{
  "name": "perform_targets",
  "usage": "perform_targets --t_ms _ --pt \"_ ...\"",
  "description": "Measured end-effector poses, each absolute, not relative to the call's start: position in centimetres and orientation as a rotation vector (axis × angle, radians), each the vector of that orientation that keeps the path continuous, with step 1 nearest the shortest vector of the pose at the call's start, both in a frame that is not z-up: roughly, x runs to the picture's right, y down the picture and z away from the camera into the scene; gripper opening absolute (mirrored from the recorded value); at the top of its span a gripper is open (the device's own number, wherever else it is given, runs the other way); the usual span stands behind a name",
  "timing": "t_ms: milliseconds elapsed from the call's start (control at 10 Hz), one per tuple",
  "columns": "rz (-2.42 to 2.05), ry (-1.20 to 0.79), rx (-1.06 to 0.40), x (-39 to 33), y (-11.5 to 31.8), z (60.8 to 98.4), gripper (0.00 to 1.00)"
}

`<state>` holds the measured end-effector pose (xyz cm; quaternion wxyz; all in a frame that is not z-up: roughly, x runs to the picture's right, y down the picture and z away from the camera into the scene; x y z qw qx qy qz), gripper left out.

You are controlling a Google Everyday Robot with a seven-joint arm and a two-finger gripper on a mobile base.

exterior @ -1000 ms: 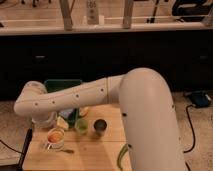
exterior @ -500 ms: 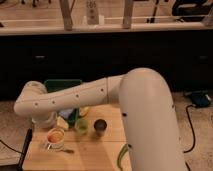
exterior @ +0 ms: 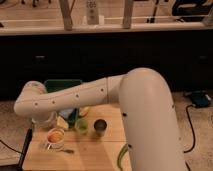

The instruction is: Place apple in paper cup

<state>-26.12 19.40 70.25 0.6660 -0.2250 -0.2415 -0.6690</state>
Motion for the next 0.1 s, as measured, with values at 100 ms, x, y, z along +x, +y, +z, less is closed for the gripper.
perform_targets --t_ms 100 --pt "-1.51 -0.545 -0.508 -26.11 19.4 70.25 0.8"
